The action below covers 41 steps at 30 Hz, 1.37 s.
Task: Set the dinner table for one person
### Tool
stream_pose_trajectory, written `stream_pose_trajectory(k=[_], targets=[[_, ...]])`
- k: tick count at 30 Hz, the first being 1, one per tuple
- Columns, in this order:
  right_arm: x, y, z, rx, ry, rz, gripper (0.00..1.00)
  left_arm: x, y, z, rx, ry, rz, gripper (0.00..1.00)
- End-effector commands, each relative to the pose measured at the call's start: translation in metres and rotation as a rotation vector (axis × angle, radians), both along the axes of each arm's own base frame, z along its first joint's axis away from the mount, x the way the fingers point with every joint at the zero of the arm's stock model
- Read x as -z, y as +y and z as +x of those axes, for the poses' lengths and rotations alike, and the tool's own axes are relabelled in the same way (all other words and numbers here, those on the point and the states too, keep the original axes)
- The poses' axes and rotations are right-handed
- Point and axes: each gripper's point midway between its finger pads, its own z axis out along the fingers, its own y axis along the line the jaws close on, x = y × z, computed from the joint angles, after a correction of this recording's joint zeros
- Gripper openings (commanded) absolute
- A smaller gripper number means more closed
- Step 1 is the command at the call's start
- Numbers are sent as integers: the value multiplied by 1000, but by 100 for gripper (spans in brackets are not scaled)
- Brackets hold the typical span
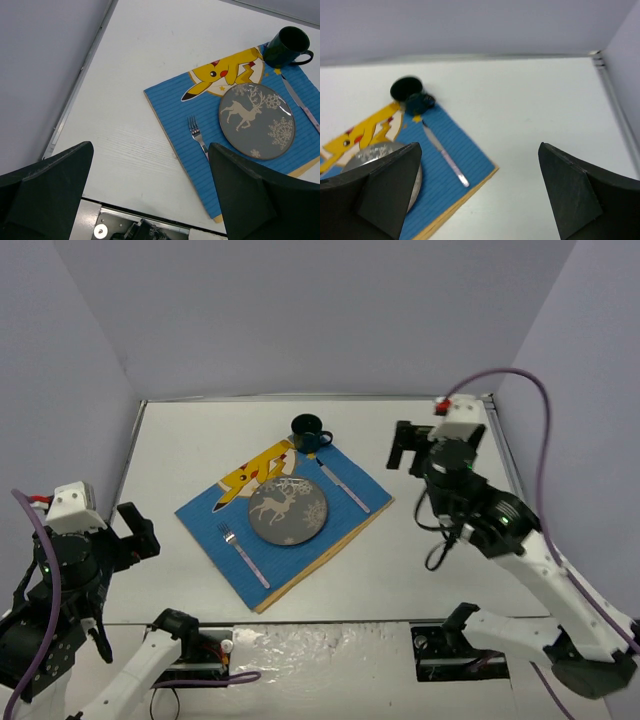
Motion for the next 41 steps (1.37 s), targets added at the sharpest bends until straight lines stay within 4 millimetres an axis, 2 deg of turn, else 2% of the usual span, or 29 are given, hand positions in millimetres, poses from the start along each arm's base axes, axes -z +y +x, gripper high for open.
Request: stream_pose_trajectory(k=[1,4,9,16,24,34,41], targets=[[-45,-74,-40,154,-163,28,100,-10,8,3,-33,-34,37,97],[-48,-101,-63,191,-207,61,100,-11,14,-3,-49,-46,48,97],[-45,-129,-92,199,-259,121,100,-9,17,-9,-49,-56,50,97],[-41,-148,-108,220,-279,120,100,3,14,-13,-44,-21,30,97],[-39,-147,-106,225,-270,97,100,4,15,-12,-59,-28,22,97],[-44,-130,-99,161,-260,93,100,9,16,-8,-85,-33,6,97],[-44,-127,-100,137,-261,90,100,4,16,-6,-88,-56,6,97]])
